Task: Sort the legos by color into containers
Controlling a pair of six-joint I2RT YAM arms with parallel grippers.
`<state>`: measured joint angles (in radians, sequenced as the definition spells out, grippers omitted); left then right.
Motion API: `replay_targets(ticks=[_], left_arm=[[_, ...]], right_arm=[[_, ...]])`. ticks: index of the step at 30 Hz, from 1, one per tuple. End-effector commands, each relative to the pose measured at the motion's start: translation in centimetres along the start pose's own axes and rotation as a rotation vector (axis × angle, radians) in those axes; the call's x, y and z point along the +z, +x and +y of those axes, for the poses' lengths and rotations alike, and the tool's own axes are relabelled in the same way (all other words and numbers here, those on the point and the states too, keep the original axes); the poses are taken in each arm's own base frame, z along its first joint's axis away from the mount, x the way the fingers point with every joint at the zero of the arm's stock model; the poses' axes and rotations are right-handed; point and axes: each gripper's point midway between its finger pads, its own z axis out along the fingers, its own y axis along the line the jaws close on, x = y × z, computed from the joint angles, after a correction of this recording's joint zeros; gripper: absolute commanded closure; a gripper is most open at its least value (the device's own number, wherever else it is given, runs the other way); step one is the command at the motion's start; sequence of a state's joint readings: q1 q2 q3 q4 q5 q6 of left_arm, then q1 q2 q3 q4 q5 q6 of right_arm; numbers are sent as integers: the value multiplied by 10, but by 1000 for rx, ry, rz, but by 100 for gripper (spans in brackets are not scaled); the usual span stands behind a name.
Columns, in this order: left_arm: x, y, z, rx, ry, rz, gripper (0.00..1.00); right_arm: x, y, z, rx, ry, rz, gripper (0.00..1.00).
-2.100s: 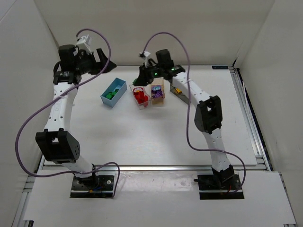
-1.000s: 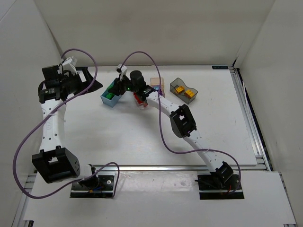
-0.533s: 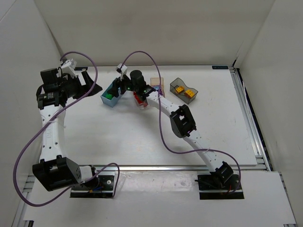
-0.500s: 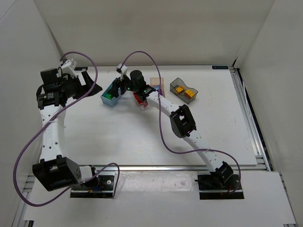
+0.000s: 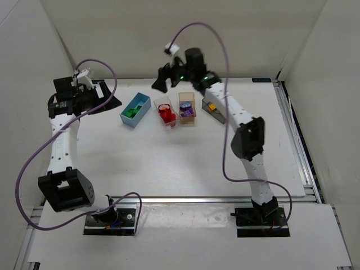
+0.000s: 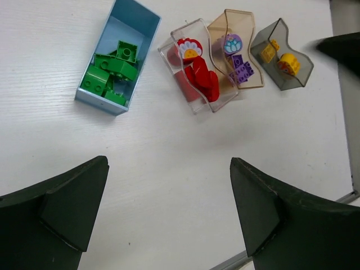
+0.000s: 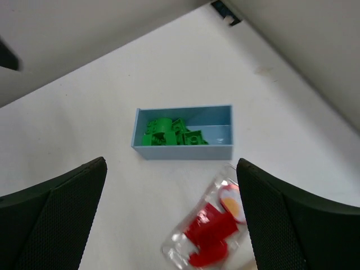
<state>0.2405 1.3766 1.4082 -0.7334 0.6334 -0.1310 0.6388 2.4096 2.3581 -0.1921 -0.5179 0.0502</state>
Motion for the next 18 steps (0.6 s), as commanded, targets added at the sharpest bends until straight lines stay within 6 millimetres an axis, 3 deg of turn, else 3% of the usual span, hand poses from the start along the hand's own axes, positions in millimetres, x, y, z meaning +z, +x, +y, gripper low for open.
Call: replay_targets(ticks=[1,2,3,4,5,7,8,9,10,11,12,13,15,16,18], left_arm=[[9,-9,-7,86,11,6,0],[13,-9,-5,120,-2,15,1],[19,-5,-2,137,-28,33,0],[26,0,-11,175,-22,54,1],[30,4,-13,221,-28,71,1],[40,16,-8,294,-91,118,0],[46,26,-10,322,-103,153,1],[55,35,-10,362,-148,184,1],[66,50,-12,368,-164,236,1],[69,53,-9,361,-192,247,1],[72,57,-6,358,-203,263,1],[75,61,-5,346,-203,276,1],[80,65,-2,317,-213,284,1],[83,68,1,313,-218,294,1],[85,71,6,300,-223,300,1]], right_arm=[[-114,-76,18,-104,-13,10,1],[-135,-47,7,-23,8,111,1],[-158,-51,14,-56,-1,123,1],[-176,-32,20,-7,-13,198,1],[-194,-13,10,29,6,247,1],[-227,0,15,-12,6,305,1],[-249,33,10,75,18,385,1],[-265,38,12,77,29,397,1],[-286,66,0,132,47,438,1],[-302,70,4,142,62,437,1],[-311,81,-2,162,80,442,1],[-328,108,-9,219,102,467,1],[-344,121,-17,220,150,453,1],[-358,144,-23,284,181,460,1],[-372,149,-31,306,218,417,1]])
